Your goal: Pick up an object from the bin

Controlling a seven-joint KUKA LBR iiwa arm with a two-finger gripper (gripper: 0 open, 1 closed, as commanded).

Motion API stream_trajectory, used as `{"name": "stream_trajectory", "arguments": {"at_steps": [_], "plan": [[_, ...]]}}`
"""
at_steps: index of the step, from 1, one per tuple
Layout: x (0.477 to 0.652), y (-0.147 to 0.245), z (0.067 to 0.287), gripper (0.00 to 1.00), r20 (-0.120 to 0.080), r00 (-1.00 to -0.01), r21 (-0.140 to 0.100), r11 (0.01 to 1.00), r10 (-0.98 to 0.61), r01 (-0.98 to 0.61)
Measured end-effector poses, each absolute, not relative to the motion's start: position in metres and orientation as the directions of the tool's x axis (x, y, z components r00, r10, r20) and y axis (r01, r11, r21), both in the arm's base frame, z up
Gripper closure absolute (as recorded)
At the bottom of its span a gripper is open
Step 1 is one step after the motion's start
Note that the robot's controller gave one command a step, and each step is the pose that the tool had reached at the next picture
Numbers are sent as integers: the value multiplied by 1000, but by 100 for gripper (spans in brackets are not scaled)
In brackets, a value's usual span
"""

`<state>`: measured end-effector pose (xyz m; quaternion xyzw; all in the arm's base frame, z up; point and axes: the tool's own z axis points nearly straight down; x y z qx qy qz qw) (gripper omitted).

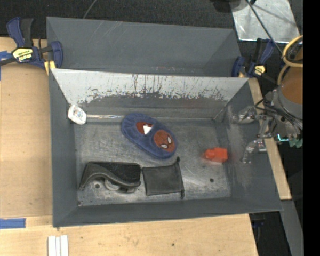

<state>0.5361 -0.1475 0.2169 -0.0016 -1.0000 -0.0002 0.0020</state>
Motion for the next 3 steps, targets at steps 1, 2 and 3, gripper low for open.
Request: {"name": "stream_trajectory", "arguments": {"at_steps": [1, 2, 3], "plan": [[568, -89, 72, 0, -5, -943, -3, 944, -331, -331], [610, -159, 72, 0, -4, -953, 10, 952, -304, -304], [613, -159, 76, 100, -16, -949, -7, 949, -315, -315]]}}
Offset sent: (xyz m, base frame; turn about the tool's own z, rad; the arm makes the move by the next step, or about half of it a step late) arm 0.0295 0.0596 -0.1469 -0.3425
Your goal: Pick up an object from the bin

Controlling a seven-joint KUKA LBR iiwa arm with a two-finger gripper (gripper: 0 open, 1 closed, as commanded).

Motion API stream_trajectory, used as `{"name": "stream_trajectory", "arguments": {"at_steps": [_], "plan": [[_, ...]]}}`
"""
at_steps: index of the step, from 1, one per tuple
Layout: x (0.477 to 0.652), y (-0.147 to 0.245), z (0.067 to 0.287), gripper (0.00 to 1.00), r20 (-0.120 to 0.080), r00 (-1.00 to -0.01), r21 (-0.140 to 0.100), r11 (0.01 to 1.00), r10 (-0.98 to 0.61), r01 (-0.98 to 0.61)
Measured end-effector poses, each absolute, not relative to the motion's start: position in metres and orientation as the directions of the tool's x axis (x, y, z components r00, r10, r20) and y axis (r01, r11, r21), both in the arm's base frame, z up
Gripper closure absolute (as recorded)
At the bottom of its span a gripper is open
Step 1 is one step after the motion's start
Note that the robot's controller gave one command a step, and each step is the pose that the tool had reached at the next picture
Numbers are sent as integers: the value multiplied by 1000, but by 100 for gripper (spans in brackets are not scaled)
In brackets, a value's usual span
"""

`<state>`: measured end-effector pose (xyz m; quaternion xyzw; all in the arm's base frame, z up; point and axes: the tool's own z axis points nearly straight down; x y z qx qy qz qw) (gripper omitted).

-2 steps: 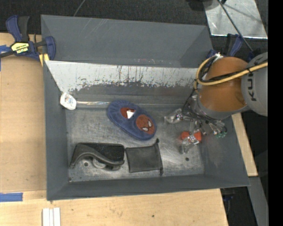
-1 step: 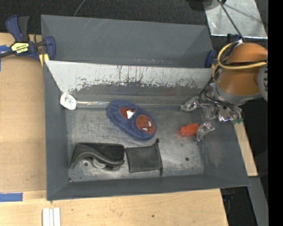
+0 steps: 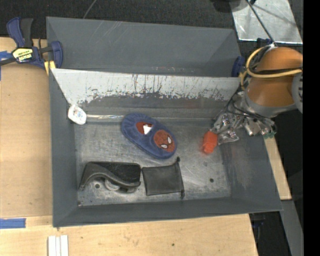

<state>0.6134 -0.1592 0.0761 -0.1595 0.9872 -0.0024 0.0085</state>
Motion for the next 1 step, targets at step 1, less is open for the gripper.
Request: {"name": "stream_trajectory", "arguments": {"at_steps": [1], "plan": [[612, -128, 200, 100, -12, -949, -6, 949, -315, -314]]}}
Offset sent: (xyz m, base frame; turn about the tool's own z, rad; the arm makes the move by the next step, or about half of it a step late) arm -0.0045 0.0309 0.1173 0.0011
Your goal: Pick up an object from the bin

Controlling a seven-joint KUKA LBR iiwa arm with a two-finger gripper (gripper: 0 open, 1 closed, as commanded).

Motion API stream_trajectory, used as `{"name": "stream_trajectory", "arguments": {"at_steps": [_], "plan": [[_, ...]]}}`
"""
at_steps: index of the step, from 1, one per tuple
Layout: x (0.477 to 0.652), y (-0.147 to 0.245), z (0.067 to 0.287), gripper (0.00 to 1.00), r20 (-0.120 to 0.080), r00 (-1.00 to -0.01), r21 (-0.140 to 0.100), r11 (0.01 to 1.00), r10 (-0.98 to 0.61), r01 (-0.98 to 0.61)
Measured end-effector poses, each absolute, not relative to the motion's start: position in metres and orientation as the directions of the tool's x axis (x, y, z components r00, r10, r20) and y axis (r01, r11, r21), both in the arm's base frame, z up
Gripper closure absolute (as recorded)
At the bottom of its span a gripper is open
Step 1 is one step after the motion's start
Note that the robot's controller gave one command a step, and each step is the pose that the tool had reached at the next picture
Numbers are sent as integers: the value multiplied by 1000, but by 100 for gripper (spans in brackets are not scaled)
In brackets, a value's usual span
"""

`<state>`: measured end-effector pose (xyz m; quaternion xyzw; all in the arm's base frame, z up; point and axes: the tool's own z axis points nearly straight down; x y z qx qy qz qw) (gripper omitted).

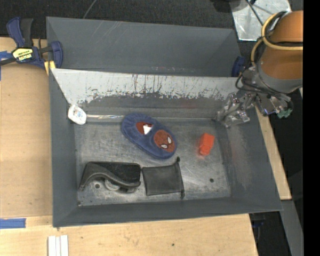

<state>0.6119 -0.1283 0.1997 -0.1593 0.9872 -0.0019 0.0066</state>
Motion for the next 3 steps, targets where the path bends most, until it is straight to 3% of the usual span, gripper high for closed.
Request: {"name": "stream_trajectory", "arguments": {"at_steps": [1, 2, 3], "plan": [[610, -129, 194, 0, -4, -950, -2, 950, -313, -313], [624, -154, 198, 0, -4, -760, -5, 760, -650, -650], [627, -119, 86, 0, 0, -786, 4, 786, -618, -618]]}}
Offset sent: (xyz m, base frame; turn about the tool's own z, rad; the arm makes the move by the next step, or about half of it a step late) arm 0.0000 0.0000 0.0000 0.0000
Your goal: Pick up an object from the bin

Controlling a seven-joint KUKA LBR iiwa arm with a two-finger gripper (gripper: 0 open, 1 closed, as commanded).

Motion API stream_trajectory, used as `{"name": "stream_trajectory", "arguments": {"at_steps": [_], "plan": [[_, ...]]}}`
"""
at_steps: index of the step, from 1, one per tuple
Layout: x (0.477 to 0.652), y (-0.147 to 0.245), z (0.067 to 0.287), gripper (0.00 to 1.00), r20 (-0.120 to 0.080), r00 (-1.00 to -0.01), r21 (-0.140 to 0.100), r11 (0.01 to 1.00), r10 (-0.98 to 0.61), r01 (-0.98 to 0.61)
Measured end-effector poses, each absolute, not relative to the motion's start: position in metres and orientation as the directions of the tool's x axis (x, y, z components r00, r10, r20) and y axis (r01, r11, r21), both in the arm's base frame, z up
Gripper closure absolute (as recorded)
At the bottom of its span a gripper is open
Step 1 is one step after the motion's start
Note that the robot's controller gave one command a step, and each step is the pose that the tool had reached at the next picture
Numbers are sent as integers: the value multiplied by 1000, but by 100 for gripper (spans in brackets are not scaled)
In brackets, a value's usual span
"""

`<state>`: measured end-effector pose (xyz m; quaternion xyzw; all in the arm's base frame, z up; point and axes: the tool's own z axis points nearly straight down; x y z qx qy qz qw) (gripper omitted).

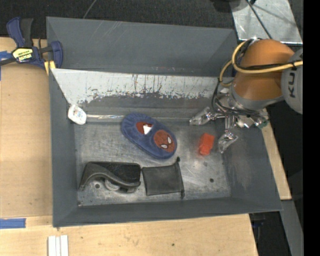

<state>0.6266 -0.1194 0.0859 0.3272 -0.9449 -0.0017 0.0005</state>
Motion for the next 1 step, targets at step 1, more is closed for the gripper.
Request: {"name": "stream_trajectory", "arguments": {"at_steps": [1], "plan": [[628, -121, 91, 100, -4, -787, -3, 787, -617, -617]]}}
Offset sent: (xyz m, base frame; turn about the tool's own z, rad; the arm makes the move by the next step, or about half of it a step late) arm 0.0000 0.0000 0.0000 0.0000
